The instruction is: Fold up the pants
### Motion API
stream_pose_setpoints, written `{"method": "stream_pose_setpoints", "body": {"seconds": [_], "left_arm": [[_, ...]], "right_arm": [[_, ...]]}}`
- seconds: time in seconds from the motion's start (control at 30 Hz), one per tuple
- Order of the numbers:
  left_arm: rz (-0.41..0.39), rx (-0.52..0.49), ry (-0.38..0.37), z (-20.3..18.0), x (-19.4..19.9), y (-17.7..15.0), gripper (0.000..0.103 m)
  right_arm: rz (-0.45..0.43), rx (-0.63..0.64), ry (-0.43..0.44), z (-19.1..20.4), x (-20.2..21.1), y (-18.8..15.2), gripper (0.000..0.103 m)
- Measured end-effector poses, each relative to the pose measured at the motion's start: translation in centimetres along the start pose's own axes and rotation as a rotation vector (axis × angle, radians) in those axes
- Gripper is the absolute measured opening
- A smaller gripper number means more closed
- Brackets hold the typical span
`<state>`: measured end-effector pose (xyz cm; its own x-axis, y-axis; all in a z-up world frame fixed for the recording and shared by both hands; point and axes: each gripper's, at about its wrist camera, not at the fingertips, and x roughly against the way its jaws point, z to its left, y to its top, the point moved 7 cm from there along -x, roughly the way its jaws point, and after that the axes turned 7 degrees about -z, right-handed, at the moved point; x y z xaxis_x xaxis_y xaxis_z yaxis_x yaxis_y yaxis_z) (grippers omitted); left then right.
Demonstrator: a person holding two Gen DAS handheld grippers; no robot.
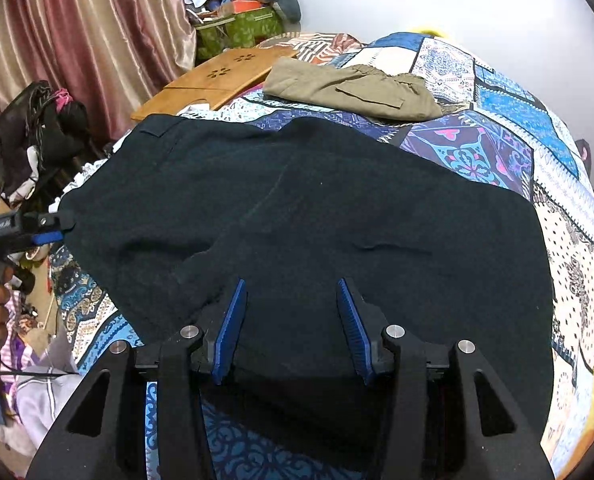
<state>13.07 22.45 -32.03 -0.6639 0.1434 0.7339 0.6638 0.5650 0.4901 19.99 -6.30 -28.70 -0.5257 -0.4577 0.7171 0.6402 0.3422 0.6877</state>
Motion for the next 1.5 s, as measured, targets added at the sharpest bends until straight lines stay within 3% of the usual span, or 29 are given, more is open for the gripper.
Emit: {"method": "stream_pose_setpoints", "body": {"seconds": [0.23,0.4,0.57,0.7,0.77,0.93,1.13,1.27,1.37,1.5], "left_arm": [[-0.026,-0.015,0.006,0.0,-2.6,1.9,0.075],[-0.074,-0.099,0.118,-0.4,-3.0,2.7,0.044],[-0.130,-0.226,0.190,-2.0,-2.2,3.4,0.030],[-0.213,-0.343,0.200,-5.2,0.3,5.0,0.024],[-0.251,-0.392,0.180,-7.2,1.7,6.1,0.023],[-0.325,-0.512,0.132,-12.7,4.2,7.7,0.021],[-0.389,-0.628,0.029,-20.0,5.7,7.5,0.021],[-0.390,-0.684,-0.059,-24.4,5.9,6.5,0.019],[-0.371,-0.722,-0.121,-27.6,5.6,5.2,0.017],[-0.346,-0.768,-0.178,-31.5,4.9,3.1,0.015]], "right_arm": [[-0.003,-0.019,0.019,-0.2,-0.1,-0.1,0.044],[-0.008,-0.031,0.027,-0.2,-0.1,-0.1,0.044],[-0.005,-0.043,0.038,-0.3,-0.1,0.0,0.044],[0.013,-0.092,0.071,-0.9,0.8,0.5,0.044],[-0.010,-0.125,0.076,-1.8,2.0,1.0,0.044],[-0.085,-0.184,-0.019,-5.9,6.0,1.1,0.044],[-0.056,-0.273,-0.095,-10.3,7.2,-1.9,0.044],[-0.044,-0.291,-0.077,-10.9,6.2,-3.7,0.045],[-0.066,-0.269,-0.085,-10.7,5.8,-3.6,0.051],[-0.081,-0.238,-0.085,-10.3,5.5,-3.5,0.052]]}}
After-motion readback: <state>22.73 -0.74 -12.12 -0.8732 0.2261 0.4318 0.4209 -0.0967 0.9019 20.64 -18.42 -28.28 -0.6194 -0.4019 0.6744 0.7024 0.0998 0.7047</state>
